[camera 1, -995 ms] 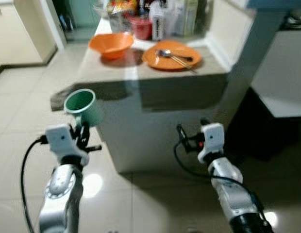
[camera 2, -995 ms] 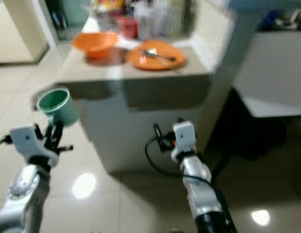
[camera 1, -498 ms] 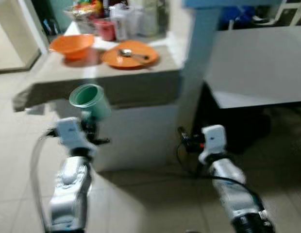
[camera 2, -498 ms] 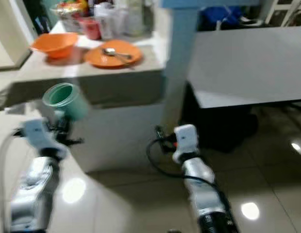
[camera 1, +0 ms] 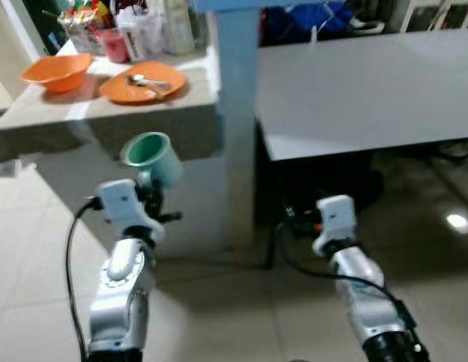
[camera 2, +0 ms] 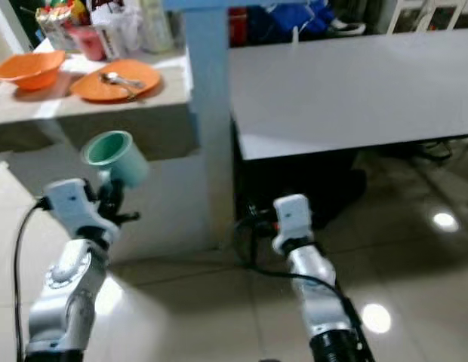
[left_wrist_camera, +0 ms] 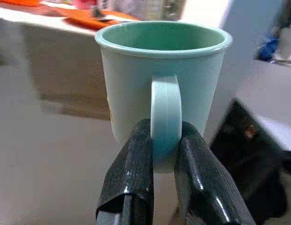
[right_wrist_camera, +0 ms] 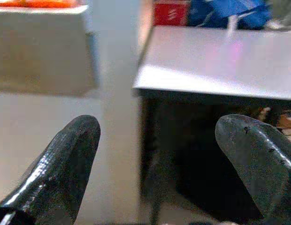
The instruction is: Setting the table
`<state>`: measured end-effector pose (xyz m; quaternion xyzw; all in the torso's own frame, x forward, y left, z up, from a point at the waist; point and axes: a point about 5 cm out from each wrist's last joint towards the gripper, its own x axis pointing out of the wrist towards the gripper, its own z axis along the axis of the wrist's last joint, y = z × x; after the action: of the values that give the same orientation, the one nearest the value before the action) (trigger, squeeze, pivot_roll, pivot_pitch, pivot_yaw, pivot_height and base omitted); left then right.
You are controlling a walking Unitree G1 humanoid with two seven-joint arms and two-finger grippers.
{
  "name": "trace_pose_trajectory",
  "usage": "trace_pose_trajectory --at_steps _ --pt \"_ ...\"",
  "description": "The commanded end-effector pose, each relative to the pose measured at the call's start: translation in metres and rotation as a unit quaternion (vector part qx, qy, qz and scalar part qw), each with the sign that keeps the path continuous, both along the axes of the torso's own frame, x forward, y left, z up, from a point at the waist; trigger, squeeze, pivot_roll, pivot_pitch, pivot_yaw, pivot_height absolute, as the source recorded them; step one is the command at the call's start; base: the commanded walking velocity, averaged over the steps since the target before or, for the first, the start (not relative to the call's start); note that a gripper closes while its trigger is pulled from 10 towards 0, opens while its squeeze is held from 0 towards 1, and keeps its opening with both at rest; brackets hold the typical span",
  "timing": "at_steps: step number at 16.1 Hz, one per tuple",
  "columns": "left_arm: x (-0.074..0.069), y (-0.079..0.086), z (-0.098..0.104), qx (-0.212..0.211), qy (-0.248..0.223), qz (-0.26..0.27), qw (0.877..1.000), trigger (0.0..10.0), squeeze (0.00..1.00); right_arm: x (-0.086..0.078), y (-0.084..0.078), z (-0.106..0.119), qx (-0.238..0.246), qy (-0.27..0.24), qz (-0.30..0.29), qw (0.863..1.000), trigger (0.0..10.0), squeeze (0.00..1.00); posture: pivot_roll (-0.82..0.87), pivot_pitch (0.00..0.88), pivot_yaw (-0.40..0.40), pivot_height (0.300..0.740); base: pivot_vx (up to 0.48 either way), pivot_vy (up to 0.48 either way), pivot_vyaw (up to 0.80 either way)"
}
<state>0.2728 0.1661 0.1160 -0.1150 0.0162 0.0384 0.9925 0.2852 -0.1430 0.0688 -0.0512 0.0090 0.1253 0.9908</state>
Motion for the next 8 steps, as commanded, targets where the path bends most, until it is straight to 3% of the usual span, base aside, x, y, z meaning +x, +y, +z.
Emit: trace_pose_trajectory --at_steps 1,8 --pt "0.0033 0.0074 0.0002 0.012 0.005 0.022 1.000 0.0 0.00 0.0018 0.0083 0.0026 0.004 -0.005 0.011 1.000 10.0 0.00 -0.19 0.000 0.088 0.740 0.000 -0.469 0.00" --pt "0.0119 0.0029 -0.0007 0.015 0.017 0.026 0.999 0.0 0.00 -0.0003 0.0098 0.0011 0.003 -0.004 0.015 1.000 10.0 0.00 -0.20 0.000 0.101 0.740 0.000 -0.468 0.00"
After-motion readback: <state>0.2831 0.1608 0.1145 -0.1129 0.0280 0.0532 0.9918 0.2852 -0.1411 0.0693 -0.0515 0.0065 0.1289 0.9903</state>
